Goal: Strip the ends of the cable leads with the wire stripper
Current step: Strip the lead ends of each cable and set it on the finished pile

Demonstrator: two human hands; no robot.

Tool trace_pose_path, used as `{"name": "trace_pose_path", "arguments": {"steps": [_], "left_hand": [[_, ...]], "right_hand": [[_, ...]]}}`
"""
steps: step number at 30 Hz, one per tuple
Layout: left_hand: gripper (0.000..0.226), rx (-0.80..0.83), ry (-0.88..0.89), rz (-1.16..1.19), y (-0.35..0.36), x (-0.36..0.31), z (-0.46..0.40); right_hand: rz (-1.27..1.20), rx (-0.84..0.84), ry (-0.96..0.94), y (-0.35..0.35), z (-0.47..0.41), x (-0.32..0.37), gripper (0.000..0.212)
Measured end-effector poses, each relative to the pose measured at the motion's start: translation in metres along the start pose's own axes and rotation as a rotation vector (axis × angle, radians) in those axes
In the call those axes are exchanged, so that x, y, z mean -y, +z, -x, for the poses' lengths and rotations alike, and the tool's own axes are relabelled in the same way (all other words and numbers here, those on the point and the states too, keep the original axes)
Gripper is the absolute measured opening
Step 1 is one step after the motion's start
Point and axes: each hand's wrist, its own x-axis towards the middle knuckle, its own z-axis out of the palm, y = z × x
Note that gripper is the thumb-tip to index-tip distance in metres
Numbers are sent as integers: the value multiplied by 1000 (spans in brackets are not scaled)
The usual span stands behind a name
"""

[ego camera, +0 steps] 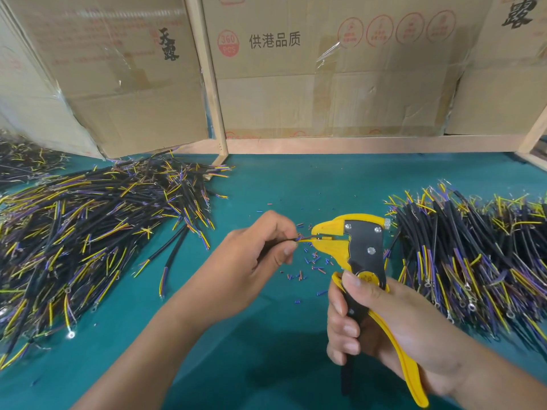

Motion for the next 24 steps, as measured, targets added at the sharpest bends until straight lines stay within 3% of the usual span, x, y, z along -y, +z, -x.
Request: {"name": "trace_pose_path", "arguments": {"steps": [11,20,24], "left_hand": [[10,10,11,6,-3,-2,-1],[13,22,1,-33,-7,8,0],[12,-121,-61,3,-28,20,1]], "right_hand": [[-20,7,57,0,6,7,60],[36,-36,111,-6,5,15,53],[-13,-48,50,-14,6,25,54]]}}
